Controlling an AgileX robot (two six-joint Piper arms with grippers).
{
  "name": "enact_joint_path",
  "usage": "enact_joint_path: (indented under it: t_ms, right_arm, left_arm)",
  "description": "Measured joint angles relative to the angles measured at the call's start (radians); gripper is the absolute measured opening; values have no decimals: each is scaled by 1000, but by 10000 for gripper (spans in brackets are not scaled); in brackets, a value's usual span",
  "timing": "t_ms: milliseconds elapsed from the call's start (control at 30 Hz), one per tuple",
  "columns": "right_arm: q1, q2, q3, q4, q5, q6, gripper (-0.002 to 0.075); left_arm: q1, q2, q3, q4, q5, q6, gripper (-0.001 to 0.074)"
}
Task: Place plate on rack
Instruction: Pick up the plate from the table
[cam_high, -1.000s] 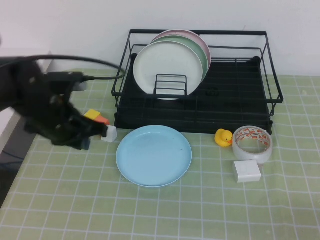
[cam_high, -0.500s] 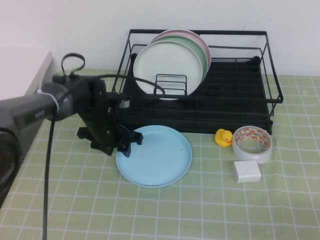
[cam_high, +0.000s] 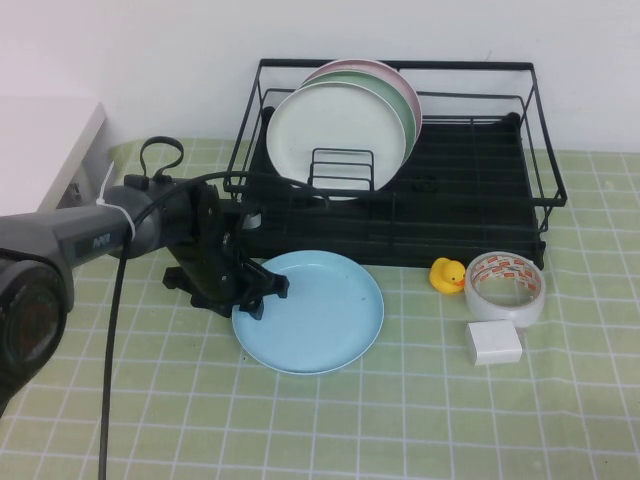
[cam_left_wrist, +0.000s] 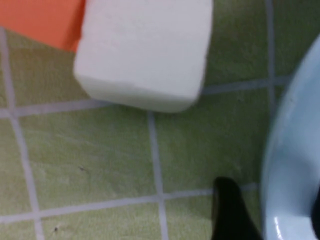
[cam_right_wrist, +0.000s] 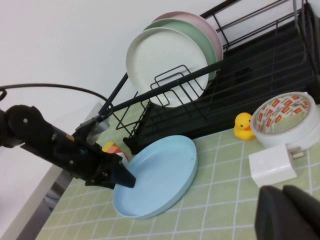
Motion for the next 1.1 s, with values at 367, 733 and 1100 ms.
enact_joint_path:
  t_ms: [367, 733, 1100]
  right_arm:
    - [0, 0, 0, 0, 9, -8, -2]
    - [0, 0, -23, -5, 244, -9, -2]
    - [0, 324, -247, -41, 333, -109, 214]
  left_arm:
    - [0, 3, -5, -32, -16, -40, 25]
    - [40, -201, 172, -518, -21, 337, 3]
    - [40, -702, 742, -1149, -283, 1044, 4]
